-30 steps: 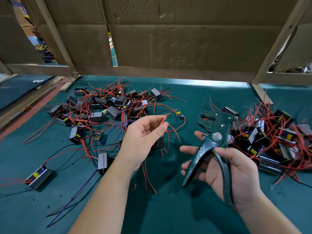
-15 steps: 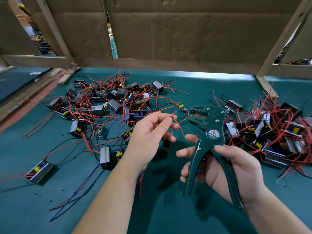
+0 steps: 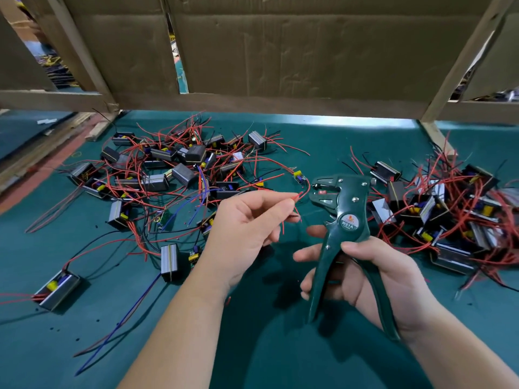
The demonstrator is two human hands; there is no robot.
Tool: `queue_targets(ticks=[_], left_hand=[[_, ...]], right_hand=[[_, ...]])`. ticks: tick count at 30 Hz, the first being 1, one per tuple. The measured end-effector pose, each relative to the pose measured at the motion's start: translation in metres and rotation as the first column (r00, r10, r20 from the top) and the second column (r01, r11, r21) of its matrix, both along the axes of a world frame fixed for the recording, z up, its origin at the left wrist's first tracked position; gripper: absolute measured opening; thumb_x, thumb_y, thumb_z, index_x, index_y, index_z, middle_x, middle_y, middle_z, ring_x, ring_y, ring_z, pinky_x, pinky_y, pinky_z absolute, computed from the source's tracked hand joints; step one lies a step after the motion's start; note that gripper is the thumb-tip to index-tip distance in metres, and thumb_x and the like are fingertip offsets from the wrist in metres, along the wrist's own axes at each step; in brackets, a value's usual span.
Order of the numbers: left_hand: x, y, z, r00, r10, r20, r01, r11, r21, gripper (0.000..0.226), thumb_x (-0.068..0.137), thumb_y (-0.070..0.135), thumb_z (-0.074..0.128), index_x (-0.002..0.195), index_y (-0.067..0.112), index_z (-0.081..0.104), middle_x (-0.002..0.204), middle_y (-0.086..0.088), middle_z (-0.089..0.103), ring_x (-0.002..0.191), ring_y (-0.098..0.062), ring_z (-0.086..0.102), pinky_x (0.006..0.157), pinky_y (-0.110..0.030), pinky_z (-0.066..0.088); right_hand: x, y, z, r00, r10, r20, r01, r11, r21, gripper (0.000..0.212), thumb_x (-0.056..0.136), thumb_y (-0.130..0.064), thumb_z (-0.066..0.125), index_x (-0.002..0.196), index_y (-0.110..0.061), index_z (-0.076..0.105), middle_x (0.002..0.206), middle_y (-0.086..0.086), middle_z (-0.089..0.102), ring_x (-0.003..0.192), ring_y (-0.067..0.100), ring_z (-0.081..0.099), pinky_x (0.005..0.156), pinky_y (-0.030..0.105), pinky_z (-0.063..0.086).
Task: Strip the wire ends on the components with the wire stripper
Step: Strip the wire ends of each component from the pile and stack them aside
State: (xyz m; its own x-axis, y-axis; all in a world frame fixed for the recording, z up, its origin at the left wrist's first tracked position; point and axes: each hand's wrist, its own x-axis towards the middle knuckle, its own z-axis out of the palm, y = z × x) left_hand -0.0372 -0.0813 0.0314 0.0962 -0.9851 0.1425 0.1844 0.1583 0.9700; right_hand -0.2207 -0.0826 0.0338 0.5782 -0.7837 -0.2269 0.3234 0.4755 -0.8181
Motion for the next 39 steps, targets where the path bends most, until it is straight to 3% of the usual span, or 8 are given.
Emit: queue_targets(ticks=[4, 8, 13, 20, 24, 27, 35, 39], left_hand=[[-0.002, 0.004, 0.003, 0.993, -0.116, 0.006, 0.116, 0.993, -0.001, 0.011, 0.078, 0.016, 0.067, 0.077, 0.024, 0.075, 0.067, -0.004, 0.071, 0.043, -0.004, 0.048, 0.043, -0.012, 0.034], [-0.007, 0.003, 0.002, 0.999, 0.021, 0.035, -0.019, 0.998, -0.062, 0.004, 0.078, 0.013, 0.065, 0.077, 0.015, 0.068, 0.064, 0.004, 0.067, 0.046, 0.002, 0.05, 0.047, -0.008, 0.037], [0.002, -0.001, 0.002, 0.988, 0.119, 0.099, -0.104, 0.984, -0.146, 0.004, 0.082, 0.012, 0.061, 0.082, 0.015, 0.063, 0.061, 0.016, 0.057, 0.05, 0.003, 0.044, 0.052, -0.006, 0.035], [0.006, 0.002, -0.001, 0.931, 0.104, 0.351, -0.051, 0.986, -0.157, 0.004, 0.081, 0.036, 0.063, 0.084, 0.033, 0.064, 0.076, 0.008, 0.064, 0.067, -0.021, 0.053, 0.062, -0.033, 0.045], [0.007, 0.004, 0.0, 0.928, 0.103, 0.358, -0.031, 0.979, -0.2, 0.009, 0.087, 0.022, 0.06, 0.085, 0.03, 0.064, 0.08, 0.008, 0.068, 0.074, -0.034, 0.062, 0.071, -0.047, 0.051], [0.007, 0.004, 0.001, 0.915, 0.117, 0.386, -0.03, 0.974, -0.223, 0.008, 0.089, 0.019, 0.058, 0.088, 0.025, 0.062, 0.081, -0.001, 0.067, 0.072, -0.024, 0.062, 0.071, -0.041, 0.051], [0.006, 0.005, 0.003, 0.891, 0.128, 0.435, -0.023, 0.971, -0.24, 0.011, 0.089, 0.018, 0.056, 0.089, 0.028, 0.059, 0.083, -0.004, 0.065, 0.076, -0.03, 0.063, 0.074, -0.047, 0.052], [0.007, 0.005, 0.001, 0.869, 0.153, 0.471, -0.024, 0.963, -0.269, 0.012, 0.089, 0.016, 0.057, 0.088, 0.027, 0.06, 0.083, -0.002, 0.065, 0.076, -0.022, 0.065, 0.071, -0.032, 0.054]], right_hand=[[0.0, 0.001, 0.001, 0.999, 0.045, 0.001, -0.045, 0.999, -0.021, 0.074, 0.049, -0.029, 0.086, 0.11, 0.005, 0.063, 0.1, 0.033, 0.064, 0.067, 0.044, 0.062, 0.067, 0.058, 0.052], [-0.006, 0.002, 0.006, 0.972, 0.196, 0.126, -0.193, 0.981, -0.038, 0.058, 0.065, -0.028, 0.08, 0.112, 0.001, 0.063, 0.086, 0.028, 0.06, 0.072, 0.044, 0.061, 0.071, 0.057, 0.049], [-0.009, 0.002, 0.007, 0.958, 0.257, 0.128, -0.253, 0.966, -0.044, 0.055, 0.068, -0.027, 0.079, 0.112, 0.001, 0.063, 0.083, 0.027, 0.06, 0.071, 0.044, 0.06, 0.07, 0.056, 0.049], [-0.009, 0.002, 0.005, 0.968, 0.252, 0.016, -0.25, 0.966, -0.068, 0.048, 0.067, -0.032, 0.081, 0.103, -0.004, 0.066, 0.077, 0.024, 0.06, 0.065, 0.041, 0.061, 0.066, 0.052, 0.05], [-0.01, 0.001, 0.003, 0.972, 0.236, -0.014, -0.237, 0.969, -0.073, 0.046, 0.066, -0.034, 0.082, 0.099, -0.005, 0.067, 0.074, 0.023, 0.06, 0.063, 0.04, 0.06, 0.064, 0.051, 0.05], [-0.011, 0.0, 0.002, 0.969, 0.246, -0.005, -0.246, 0.967, -0.074, 0.046, 0.068, -0.032, 0.081, 0.1, -0.004, 0.065, 0.075, 0.024, 0.059, 0.064, 0.041, 0.06, 0.064, 0.051, 0.049], [-0.011, -0.001, -0.001, 0.967, 0.255, -0.003, -0.254, 0.965, -0.065, 0.043, 0.068, -0.033, 0.081, 0.098, -0.005, 0.066, 0.074, 0.023, 0.06, 0.062, 0.04, 0.061, 0.064, 0.052, 0.05], [-0.01, 0.0, 0.0, 0.971, 0.239, -0.012, -0.239, 0.969, -0.055, 0.042, 0.066, -0.034, 0.082, 0.093, -0.006, 0.066, 0.071, 0.022, 0.059, 0.059, 0.038, 0.061, 0.062, 0.051, 0.05]])
